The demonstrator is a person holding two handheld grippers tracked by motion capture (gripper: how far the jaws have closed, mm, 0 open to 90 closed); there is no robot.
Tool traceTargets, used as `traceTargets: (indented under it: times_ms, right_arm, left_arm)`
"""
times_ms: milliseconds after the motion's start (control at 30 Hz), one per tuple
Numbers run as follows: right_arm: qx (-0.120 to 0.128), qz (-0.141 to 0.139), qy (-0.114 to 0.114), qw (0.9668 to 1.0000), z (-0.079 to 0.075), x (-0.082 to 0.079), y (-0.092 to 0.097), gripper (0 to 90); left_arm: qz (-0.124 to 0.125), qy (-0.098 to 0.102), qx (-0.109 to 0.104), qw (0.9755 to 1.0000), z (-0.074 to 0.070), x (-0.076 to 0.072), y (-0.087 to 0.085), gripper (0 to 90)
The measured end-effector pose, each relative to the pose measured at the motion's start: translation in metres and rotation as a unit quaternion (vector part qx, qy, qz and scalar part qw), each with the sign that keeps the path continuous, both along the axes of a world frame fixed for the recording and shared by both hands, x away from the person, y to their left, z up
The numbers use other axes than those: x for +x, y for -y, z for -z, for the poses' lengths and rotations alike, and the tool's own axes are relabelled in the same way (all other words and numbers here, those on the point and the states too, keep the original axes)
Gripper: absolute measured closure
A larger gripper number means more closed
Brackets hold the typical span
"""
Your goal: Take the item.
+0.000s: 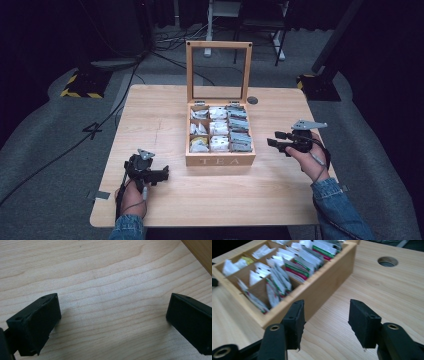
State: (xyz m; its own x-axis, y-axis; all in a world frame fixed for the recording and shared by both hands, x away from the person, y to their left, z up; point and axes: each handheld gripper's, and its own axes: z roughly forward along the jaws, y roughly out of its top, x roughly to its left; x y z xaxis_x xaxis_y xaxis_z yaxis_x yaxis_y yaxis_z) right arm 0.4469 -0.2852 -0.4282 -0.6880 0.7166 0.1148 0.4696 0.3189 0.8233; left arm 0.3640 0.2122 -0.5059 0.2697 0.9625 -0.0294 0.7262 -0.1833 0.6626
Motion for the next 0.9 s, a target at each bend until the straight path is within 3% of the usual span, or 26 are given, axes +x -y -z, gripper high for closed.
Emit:
traceTargets:
  times_ms: [200,567,733,833,900]
  right_arm:
    - [-0.012,-0.035,0.006,0.9993,-0.018,-0.003,-0.016,55.2]
    - [-0.003,-0.093,-0.002,0.9957,-0.033,-0.002,-0.059,57.5]
    - [0.008,-0.122,-0.005,0.9925,-0.035,-0.003,-0.086,56.7]
    - [0.001,-0.162,-0.011,0.9868,-0.031,-0.006,-0.111,58.0]
    - [-0.002,-0.17,-0.014,0.9854,-0.029,-0.006,-0.116,59.2]
  left_arm:
    - [0.0,0.0,0.0,1.0,0.0,0.0,0.0,0.0]
    - [0.0,0.0,0.0,1.0,0.0,0.0,0.0,0.0]
    - [0.0,0.0,0.0,1.0,0.0,0.0,0.0,0.0]
    - [0.0,0.0,0.0,1.0,0.0,0.0,0.0,0.0]
    - [0.0,0.001,0.0,1.0,0.0,0.0,0.0,0.0]
